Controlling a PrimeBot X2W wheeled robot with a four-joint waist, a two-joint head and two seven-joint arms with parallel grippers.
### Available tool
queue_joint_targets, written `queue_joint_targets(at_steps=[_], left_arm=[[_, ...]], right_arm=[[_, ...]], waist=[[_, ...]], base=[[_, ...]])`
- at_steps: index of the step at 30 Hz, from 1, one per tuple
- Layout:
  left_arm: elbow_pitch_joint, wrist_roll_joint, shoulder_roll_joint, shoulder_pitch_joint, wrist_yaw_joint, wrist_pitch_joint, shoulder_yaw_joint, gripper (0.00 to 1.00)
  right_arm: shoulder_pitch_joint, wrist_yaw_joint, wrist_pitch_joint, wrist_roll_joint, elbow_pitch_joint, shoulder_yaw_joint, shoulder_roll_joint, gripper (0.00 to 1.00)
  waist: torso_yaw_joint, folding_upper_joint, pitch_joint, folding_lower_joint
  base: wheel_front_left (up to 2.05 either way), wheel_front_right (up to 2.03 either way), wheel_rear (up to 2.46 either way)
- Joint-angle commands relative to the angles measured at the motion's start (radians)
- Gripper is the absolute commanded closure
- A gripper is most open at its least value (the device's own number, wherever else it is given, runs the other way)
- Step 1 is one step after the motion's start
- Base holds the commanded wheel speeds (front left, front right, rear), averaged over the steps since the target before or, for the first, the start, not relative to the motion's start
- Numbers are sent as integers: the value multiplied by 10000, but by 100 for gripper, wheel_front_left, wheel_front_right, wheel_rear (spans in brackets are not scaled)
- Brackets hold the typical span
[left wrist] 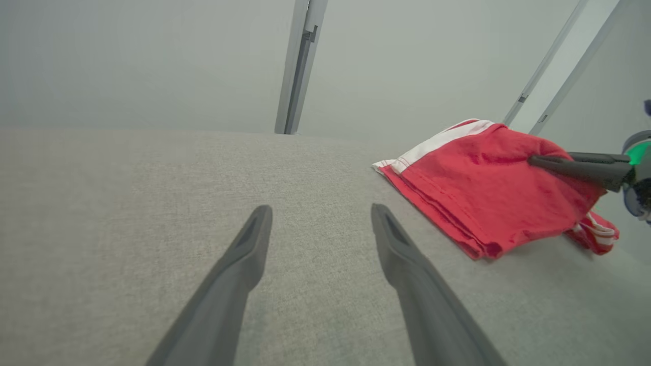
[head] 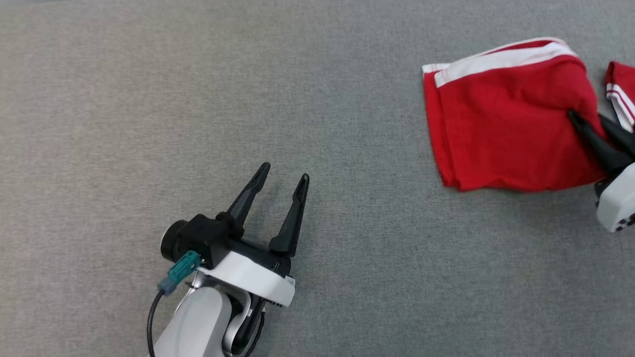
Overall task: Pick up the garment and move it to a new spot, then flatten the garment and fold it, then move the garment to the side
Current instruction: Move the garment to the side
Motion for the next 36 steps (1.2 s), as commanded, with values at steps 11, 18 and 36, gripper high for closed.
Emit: queue_joint_targets(at_steps=[11,18,36], left_arm=[[327,410,52,-1609,-314,-37,-532,0],[665,312,33,-2108,-521,57,-1185,0],[755,164,205,-2178,-448,73,-1481,0]], right_arm=[[25,-6,567,-622,-1811,-1316,-2387,100],[923,-6,952,-511,-2103,-3115,-3960,100],[4341,-6,1298,-616,-1064,-6533,-4825,100]], waist=[[-1319,0,2185,0],[-1254,0,2809,0],[-504,0,3218,0]], base=[[0,0,0],[0,0,0],[0,0,0]])
